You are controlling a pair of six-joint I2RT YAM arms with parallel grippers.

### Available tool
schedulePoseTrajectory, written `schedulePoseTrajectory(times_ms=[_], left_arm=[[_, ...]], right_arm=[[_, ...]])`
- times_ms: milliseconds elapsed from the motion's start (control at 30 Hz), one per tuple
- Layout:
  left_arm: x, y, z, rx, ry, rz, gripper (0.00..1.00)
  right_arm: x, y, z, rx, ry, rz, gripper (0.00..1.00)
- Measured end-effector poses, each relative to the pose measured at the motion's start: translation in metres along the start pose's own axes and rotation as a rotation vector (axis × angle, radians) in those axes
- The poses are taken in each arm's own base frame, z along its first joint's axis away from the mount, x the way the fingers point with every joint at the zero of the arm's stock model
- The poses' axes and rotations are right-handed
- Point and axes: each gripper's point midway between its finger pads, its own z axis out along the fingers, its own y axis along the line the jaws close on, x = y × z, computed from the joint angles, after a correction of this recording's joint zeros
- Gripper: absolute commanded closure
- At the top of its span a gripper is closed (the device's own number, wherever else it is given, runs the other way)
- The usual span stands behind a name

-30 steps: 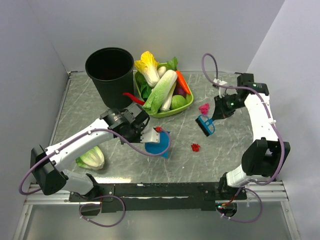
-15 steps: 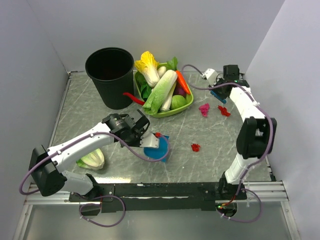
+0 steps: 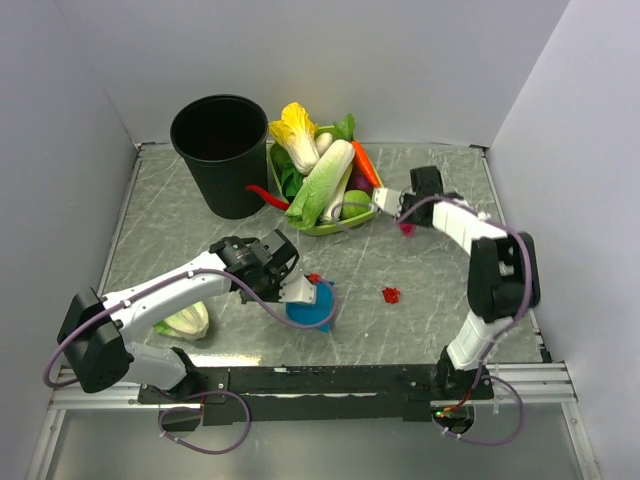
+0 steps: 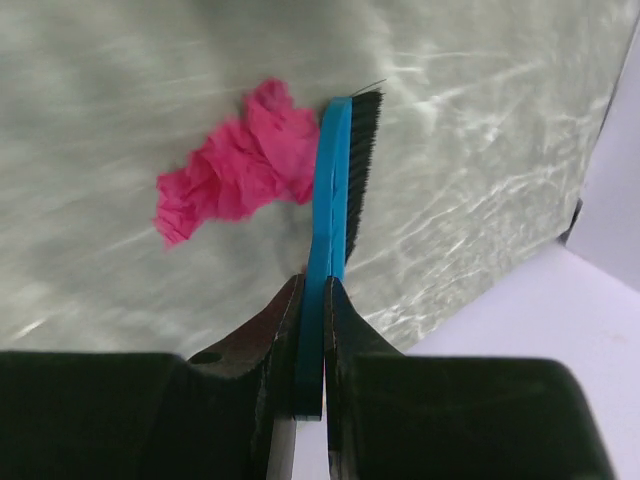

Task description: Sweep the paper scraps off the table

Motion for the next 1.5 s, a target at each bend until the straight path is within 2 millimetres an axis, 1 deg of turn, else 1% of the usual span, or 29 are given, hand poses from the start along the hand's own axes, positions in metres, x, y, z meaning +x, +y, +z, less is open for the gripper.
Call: schedulePoseTrajectory(times_ms=[33, 67, 133, 200, 267, 300, 333, 367, 433, 467, 500, 600, 700, 800, 867, 900, 967, 1033, 1167, 1200, 1233, 1300, 1333, 1400, 1433, 1467, 1500], left_arm=[[0.001, -0.001, 0.002, 0.003, 0.002, -0.001, 0.99], [0.003, -0.003, 0.003, 0.008, 0.006, -0.001, 0.99], [0.004, -0.005, 0.006, 0.011, 0.009, -0.001, 0.99], [0.005, -0.007, 0.008, 0.012, 0.010, -0.003, 0.99], [0.006, -0.008, 0.010, 0.011, 0.009, -0.009, 0.99], [0.006, -0.008, 0.011, 0.010, 0.008, -0.013, 0.99], [0.006, -0.008, 0.012, 0.009, 0.007, -0.018, 0.99], [0.006, -0.008, 0.013, 0.008, 0.005, -0.021, 0.99], [0.004, -0.008, 0.014, 0.003, -0.001, -0.029, 0.99], [0.004, -0.007, 0.015, 0.001, -0.003, -0.035, 0.99], [0.002, -0.007, 0.016, -0.002, -0.007, -0.045, 0.99], [0.000, -0.005, 0.019, -0.005, -0.012, -0.064, 0.99], [-0.001, -0.004, 0.023, -0.001, -0.011, -0.089, 0.99], [0.000, -0.003, 0.026, 0.002, -0.008, -0.110, 0.99], [0.001, -0.002, 0.026, -0.001, -0.007, -0.117, 0.99], [0.001, -0.001, 0.026, -0.005, -0.005, -0.119, 0.99], [0.003, 0.001, 0.026, -0.011, -0.002, -0.126, 0.99], [0.005, 0.003, 0.026, -0.017, 0.004, -0.133, 0.99], [0.010, 0.007, 0.025, -0.026, 0.014, -0.148, 0.99], [0.011, 0.008, 0.025, -0.030, 0.017, -0.151, 0.99], [0.013, 0.009, 0.025, -0.034, 0.022, -0.155, 0.99], [0.014, 0.011, 0.024, -0.043, 0.028, -0.158, 0.99], [0.015, 0.012, 0.024, -0.044, 0.030, -0.161, 0.99], [0.015, 0.015, 0.024, -0.052, 0.032, -0.165, 0.99], [0.015, 0.016, 0.025, -0.052, 0.034, -0.166, 0.99], [0.015, 0.016, 0.025, -0.054, 0.037, -0.166, 0.99], [0.016, 0.017, 0.025, -0.055, 0.041, -0.167, 0.99]], right_arm=[[-0.002, 0.011, -0.007, -0.012, -0.005, -0.032, 1.00], [-0.005, 0.023, -0.018, -0.020, -0.018, -0.067, 1.00], [-0.011, 0.041, -0.041, -0.039, -0.045, -0.113, 1.00], [-0.018, 0.065, -0.071, -0.074, -0.091, -0.156, 1.00], [-0.024, 0.081, -0.096, -0.093, -0.138, -0.171, 1.00], [-0.025, 0.083, -0.105, -0.092, -0.151, -0.167, 1.00], [-0.024, 0.083, -0.116, -0.080, -0.164, -0.147, 1.00], [-0.023, 0.082, -0.123, -0.065, -0.169, -0.130, 1.00], [-0.019, 0.073, -0.132, -0.037, -0.169, -0.059, 1.00], [-0.015, 0.063, -0.134, -0.021, -0.160, -0.007, 1.00], [-0.011, 0.053, -0.133, -0.012, -0.147, 0.052, 1.00], [0.007, 0.016, -0.119, 0.035, -0.078, 0.211, 1.00], [0.032, -0.026, -0.092, 0.095, 0.021, 0.367, 1.00], [0.060, -0.053, -0.065, 0.131, 0.114, 0.486, 1.00], [0.076, -0.060, -0.050, 0.142, 0.171, 0.529, 1.00], [0.082, -0.060, -0.045, 0.142, 0.190, 0.541, 1.00], [0.092, -0.054, -0.036, 0.126, 0.229, 0.560, 1.00], [0.093, -0.043, -0.032, 0.089, 0.245, 0.578, 1.00], [0.082, -0.018, -0.034, -0.010, 0.238, 0.646, 1.00], [0.075, -0.008, -0.036, -0.055, 0.230, 0.687, 1.00], [0.071, -0.004, -0.038, -0.072, 0.223, 0.699, 1.00], [0.053, 0.008, -0.044, -0.128, 0.184, 0.752, 1.00], [0.043, 0.017, -0.050, -0.153, 0.162, 0.767, 1.00], [0.013, 0.040, -0.067, -0.221, 0.104, 0.761, 1.00], [-0.006, 0.058, -0.080, -0.269, 0.075, 0.744, 1.00], [-0.030, 0.080, -0.096, -0.338, 0.034, 0.719, 1.00], [-0.048, 0.097, -0.111, -0.392, -0.004, 0.696, 1.00]])
